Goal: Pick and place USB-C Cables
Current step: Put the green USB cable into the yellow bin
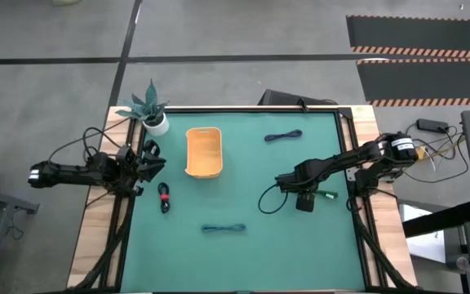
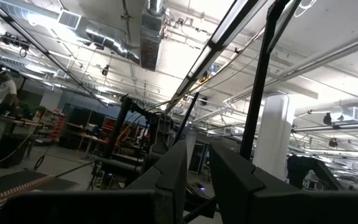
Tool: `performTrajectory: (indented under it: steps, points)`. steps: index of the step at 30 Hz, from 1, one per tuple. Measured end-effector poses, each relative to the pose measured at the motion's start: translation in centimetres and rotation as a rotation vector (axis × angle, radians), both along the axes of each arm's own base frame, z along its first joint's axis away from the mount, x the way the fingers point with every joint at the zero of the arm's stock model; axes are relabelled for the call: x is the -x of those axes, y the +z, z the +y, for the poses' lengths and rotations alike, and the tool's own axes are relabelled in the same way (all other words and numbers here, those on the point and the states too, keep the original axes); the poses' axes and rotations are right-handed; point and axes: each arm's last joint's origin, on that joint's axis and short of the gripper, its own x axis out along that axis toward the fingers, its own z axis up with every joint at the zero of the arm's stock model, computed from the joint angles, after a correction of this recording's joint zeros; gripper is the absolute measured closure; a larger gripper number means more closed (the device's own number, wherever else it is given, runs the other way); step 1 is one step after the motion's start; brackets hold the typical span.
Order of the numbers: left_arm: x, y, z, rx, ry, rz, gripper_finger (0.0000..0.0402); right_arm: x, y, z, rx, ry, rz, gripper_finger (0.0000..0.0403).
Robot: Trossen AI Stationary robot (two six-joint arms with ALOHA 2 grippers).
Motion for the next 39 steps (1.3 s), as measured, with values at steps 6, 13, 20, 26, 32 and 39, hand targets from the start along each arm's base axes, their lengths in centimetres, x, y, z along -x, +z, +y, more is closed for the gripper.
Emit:
performTrajectory:
  steps: [6, 13, 20, 26, 32, 39]
  points:
    - [0.00, 0.00, 0.00, 0.000, 0.000, 0.000, 0.0347, -0.19, -0.22, -0.07, 0.027, -0.007, -0.030, 0.0209]
    - [0.00, 0.00, 0.00, 0.000, 0.000, 0.000, 0.0347, -0.22, -0.70, -0.09, 0.029, -0.010, -0.061, 0.0209]
    - [-0.02, -0.01, 0.00, 0.000, 0.000, 0.002, 0.0347, -0.19, -0.75, -0.08, 0.031, -0.013, -0.063, 0.0214]
    - [-0.03, -0.02, 0.00, 0.000, 0.000, 0.003, 0.0347, -0.24, -0.77, -0.05, 0.022, -0.014, -0.068, 0.0256]
    - [-0.03, -0.02, 0.00, 0.000, 0.000, 0.002, 0.0347, -0.27, -0.79, -0.03, 0.016, -0.015, -0.072, 0.0308]
    - [-0.03, -0.01, 0.00, 0.000, 0.000, 0.002, 0.0347, -0.28, -0.79, -0.04, 0.016, -0.012, -0.073, 0.0353]
